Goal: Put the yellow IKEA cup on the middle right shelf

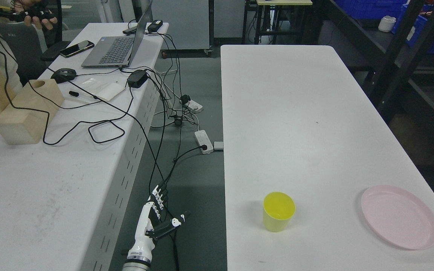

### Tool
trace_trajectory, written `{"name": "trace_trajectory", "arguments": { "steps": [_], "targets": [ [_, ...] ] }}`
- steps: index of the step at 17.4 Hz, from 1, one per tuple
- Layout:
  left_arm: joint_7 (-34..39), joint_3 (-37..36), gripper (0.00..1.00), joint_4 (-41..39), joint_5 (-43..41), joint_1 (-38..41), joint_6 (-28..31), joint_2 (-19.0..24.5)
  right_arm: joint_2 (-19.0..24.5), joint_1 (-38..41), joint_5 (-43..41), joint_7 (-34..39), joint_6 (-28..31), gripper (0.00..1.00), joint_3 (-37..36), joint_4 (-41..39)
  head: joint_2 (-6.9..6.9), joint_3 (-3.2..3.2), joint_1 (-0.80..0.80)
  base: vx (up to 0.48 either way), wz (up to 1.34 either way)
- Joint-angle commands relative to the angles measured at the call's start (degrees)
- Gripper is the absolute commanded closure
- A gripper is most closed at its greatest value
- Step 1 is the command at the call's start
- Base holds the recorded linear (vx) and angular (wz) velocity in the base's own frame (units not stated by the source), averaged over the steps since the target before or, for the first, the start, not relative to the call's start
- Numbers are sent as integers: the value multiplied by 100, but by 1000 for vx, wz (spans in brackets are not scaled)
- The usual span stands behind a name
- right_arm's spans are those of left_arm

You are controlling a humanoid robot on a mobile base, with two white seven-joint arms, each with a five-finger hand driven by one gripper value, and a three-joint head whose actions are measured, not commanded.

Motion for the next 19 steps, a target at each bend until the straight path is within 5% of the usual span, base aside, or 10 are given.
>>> {"name": "trace_trajectory", "arguments": {
  "steps": [1,6,19],
  "targets": [
    [3,-35,0,1,0,5,-2,100,-100,35,0,-1,-3,1,0,16,0,0,0,0,0],
    [-6,-166,0,-25,0,5,-2,100,-100,35,0,-1,-3,1,0,-1,0,0,0,0,0],
    [3,-2521,0,-1448,-96,76,-37,100,-100,35,0,-1,-3,1,0,-1,0,0,0,0,0]
  ]
}}
